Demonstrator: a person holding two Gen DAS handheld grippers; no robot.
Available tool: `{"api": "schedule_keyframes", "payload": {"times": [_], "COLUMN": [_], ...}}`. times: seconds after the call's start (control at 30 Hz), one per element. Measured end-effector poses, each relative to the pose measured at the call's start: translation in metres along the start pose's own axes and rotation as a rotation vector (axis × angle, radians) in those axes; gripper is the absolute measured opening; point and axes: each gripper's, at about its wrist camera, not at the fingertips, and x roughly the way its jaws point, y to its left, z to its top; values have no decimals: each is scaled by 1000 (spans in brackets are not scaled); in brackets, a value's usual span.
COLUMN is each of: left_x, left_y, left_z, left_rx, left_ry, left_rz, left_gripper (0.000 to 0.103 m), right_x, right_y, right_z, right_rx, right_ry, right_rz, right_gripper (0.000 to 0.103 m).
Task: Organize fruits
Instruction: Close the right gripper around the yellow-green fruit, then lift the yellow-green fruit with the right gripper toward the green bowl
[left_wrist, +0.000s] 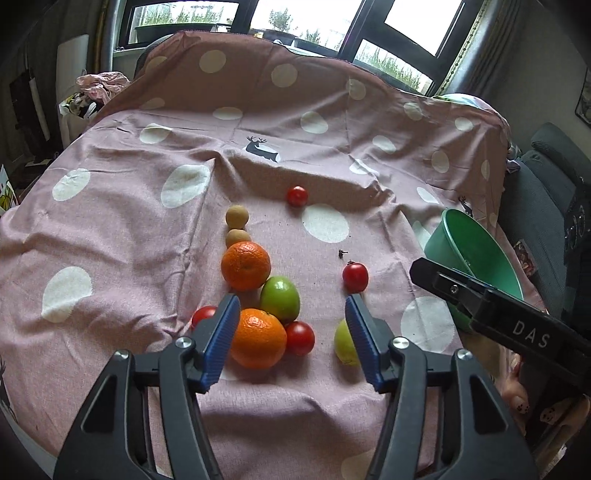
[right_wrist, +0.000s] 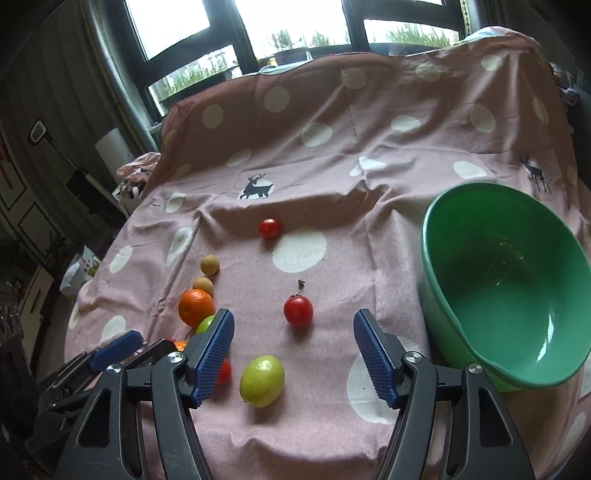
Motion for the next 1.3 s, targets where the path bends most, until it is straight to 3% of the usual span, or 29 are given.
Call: {"api": "schedule_keyframes", "payload": {"times": [0.1,0.2,0.5,0.6,1.3], "left_x": [1,5,24,32,53], "left_y": [-4,-10,-33,-39,-35], "left_z": [-1,-2,-13,-17,-23], "left_rx": [-4,-8,29,47,26], "left_ry": [18,47,145,171,233], "left_rz": [-54,-111,-187,-168,-127], "left_gripper": [48,42,35,35,35], "right_x": [4,9,36,44,62], "right_y": [-2,-5,-15,-17,-28], "right_z": [0,0,-9,-13,-21], "right_rx": [32,67,161,169,224], "right_ry": [37,80,226,263,347], "right_rz": [50,100,191,198,243], "right_gripper": [63,53,43,38,38]}}
